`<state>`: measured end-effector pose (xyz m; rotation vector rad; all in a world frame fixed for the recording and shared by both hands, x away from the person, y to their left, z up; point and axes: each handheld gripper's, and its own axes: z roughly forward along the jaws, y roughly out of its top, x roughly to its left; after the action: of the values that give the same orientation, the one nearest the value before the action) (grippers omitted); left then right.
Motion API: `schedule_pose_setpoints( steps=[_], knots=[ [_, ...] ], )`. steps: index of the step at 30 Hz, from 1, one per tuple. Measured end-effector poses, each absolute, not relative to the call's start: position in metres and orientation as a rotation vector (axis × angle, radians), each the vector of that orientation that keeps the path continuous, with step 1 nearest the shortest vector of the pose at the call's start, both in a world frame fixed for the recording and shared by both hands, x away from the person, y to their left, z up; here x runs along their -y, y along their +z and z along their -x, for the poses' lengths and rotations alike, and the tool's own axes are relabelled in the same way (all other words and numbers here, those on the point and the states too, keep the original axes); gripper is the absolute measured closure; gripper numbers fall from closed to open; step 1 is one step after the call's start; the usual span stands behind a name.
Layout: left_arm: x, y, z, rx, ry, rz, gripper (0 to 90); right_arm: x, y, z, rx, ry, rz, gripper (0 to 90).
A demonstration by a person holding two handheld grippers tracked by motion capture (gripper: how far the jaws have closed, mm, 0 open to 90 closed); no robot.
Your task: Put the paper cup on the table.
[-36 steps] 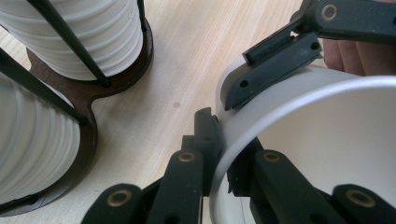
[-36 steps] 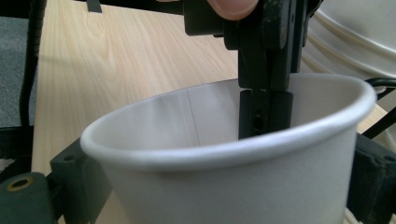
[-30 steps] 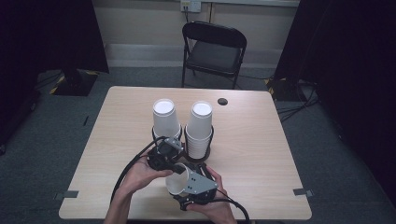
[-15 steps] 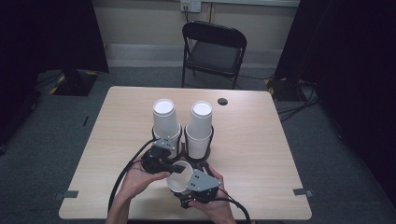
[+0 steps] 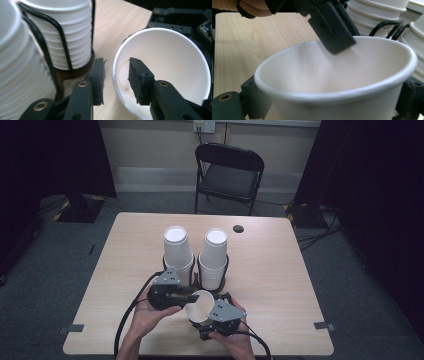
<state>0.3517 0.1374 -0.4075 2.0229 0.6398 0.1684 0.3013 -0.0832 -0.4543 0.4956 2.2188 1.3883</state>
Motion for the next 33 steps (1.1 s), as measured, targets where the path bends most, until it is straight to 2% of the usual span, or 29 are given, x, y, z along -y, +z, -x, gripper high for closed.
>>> schedule_pose_setpoints(
  steps=[11,17,19,24,29,33],
  knots=[
    [-0.155,-0.414,-0.344,-0.683,0.279,-1.886,42.4,0.099,-0.458,-0.31,-2.172,1.438,-0.615,8.5],
    [-0.16,-0.433,-0.335,-0.702,0.319,-1.849,33.4,0.111,-0.459,-0.312,-2.15,1.465,-0.664,8.5],
    [-0.16,-0.439,-0.335,-0.739,0.344,-1.847,23.6,0.116,-0.459,-0.315,-2.142,1.47,-0.68,8.5],
    [-0.163,-0.453,-0.336,-0.789,0.362,-1.806,17.2,0.128,-0.461,-0.323,-2.132,1.49,-0.742,8.5],
    [-0.167,-0.461,-0.335,-0.815,0.401,-1.8,15.9,0.137,-0.46,-0.328,-2.109,1.519,-0.771,8.5],
    [-0.17,-0.468,-0.327,-0.833,0.507,-1.78,15.5,0.147,-0.457,-0.331,-2.061,1.549,-0.811,8.4]
  ],
)
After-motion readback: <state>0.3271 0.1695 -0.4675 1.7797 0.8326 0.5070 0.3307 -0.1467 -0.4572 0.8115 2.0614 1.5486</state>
